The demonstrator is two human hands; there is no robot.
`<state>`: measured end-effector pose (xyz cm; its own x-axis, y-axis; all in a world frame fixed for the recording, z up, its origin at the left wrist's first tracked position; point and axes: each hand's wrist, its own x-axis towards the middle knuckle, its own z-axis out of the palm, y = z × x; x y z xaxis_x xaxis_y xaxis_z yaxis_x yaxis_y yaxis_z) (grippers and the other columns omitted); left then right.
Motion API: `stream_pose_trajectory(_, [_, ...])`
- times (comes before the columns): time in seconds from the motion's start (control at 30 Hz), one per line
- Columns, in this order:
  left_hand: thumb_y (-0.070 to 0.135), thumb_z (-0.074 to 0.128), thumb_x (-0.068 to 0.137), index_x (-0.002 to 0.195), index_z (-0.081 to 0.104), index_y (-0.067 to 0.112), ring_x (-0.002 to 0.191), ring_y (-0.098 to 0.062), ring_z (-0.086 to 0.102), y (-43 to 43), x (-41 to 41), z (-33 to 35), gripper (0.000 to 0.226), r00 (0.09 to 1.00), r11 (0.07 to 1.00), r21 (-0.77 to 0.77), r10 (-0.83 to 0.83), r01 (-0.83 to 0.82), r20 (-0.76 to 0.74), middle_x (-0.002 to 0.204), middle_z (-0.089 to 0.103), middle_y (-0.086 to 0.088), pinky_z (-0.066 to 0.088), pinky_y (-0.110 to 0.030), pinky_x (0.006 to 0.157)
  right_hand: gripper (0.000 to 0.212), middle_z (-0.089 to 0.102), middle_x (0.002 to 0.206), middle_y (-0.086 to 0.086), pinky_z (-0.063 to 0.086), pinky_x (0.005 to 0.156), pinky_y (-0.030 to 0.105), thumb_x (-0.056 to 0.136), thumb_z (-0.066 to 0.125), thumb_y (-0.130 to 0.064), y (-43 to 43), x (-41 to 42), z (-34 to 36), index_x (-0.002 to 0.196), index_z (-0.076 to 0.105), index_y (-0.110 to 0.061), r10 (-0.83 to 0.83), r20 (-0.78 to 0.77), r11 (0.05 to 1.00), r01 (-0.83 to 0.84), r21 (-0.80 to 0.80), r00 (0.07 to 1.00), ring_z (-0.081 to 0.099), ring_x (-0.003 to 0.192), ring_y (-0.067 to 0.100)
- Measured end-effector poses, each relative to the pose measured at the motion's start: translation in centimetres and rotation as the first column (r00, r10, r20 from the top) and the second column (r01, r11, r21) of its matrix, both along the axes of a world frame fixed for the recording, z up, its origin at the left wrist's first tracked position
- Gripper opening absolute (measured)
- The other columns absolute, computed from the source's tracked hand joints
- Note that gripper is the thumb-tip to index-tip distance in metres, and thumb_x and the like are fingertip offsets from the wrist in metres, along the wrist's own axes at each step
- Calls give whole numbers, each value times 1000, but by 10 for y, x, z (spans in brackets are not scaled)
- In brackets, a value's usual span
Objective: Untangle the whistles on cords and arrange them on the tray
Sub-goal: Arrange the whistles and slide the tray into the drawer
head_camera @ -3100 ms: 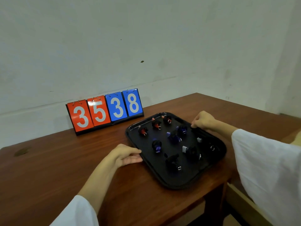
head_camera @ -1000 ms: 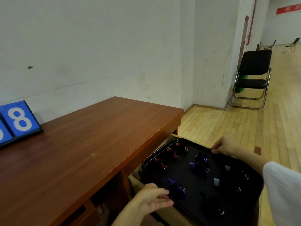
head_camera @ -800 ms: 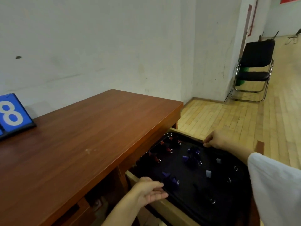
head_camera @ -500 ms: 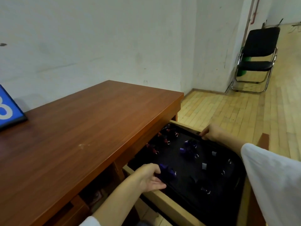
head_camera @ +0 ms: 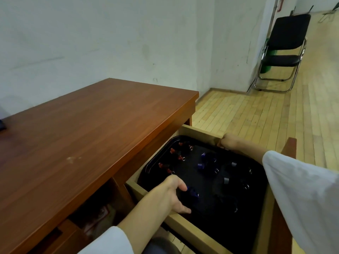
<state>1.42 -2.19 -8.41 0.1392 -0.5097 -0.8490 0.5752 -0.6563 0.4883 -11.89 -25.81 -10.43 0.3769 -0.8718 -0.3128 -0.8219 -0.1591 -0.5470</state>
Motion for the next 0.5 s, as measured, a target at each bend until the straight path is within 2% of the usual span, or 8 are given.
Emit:
stream_pose_trajectory(0.03, [-12, 46, 79, 150, 2, 13, 141, -46, 8, 0, -3, -4, 87, 998, 999, 5, 54, -54, -22, 156, -1, -19, 15, -61, 112, 23, 61, 88, 14, 46, 72, 31, 92, 42, -10, 4, -1, -1, 89, 63, 1, 17, 0, 1000, -17, 26, 1000, 58, 88, 27])
stream_pose_trajectory(0.1, [-11, 41, 83, 149, 5, 10, 141, -46, 8, -4, -7, -10, 79, 995, 995, 26, 95, -95, -32, 156, 3, -21, 13, -60, 113, 23, 56, 82, 7, 42, 65, 25, 94, 38, -8, 10, -3, -8, 84, 59, -5, 34, 10, 998, -35, 57, 999, 55, 81, 22])
stream_pose_trajectory(0.17, [-10, 40, 84, 149, 6, 6, 141, -46, 8, -6, -10, -18, 75, 995, 995, 52, 91, -89, -30, 155, 5, -23, 12, -58, 114, 23, 55, 83, 6, 42, 67, 27, 93, 37, -6, 16, -6, -18, 87, 60, -6, 30, 19, 997, -31, 64, 999, 54, 81, 22])
stream_pose_trajectory(0.27, [-11, 38, 85, 148, 9, 3, 141, -46, 8, -6, -16, -26, 71, 994, 992, 67, 106, -108, 26, 155, 5, -23, 12, -59, 114, 25, 50, 73, 5, 36, 59, 28, 90, 36, -2, 18, -6, -28, 73, 53, -7, 48, 26, 995, -50, 86, 998, 47, 69, 20])
stream_pose_trajectory(0.4, [-10, 37, 87, 147, 12, 2, 140, -47, 11, -6, -23, -27, 66, 991, 989, 68, 130, -131, 32, 154, 10, -24, 10, -60, 113, 18, 51, 83, 12, 34, 61, 29, 90, 36, -1, 18, -4, -36, 80, 52, -3, 84, -14, 991, -82, 107, 996, 44, 73, 22])
stream_pose_trajectory(0.5, [-13, 37, 87, 146, 13, 0, 139, -48, 11, -5, -28, -24, 65, 989, 988, 55, 142, -144, 28, 153, 10, -26, 11, -62, 112, 27, 46, 68, 6, 30, 51, 27, 90, 36, -1, 18, -4, -42, 66, 47, -7, 68, -42, 989, -62, 132, 997, 39, 57, 16])
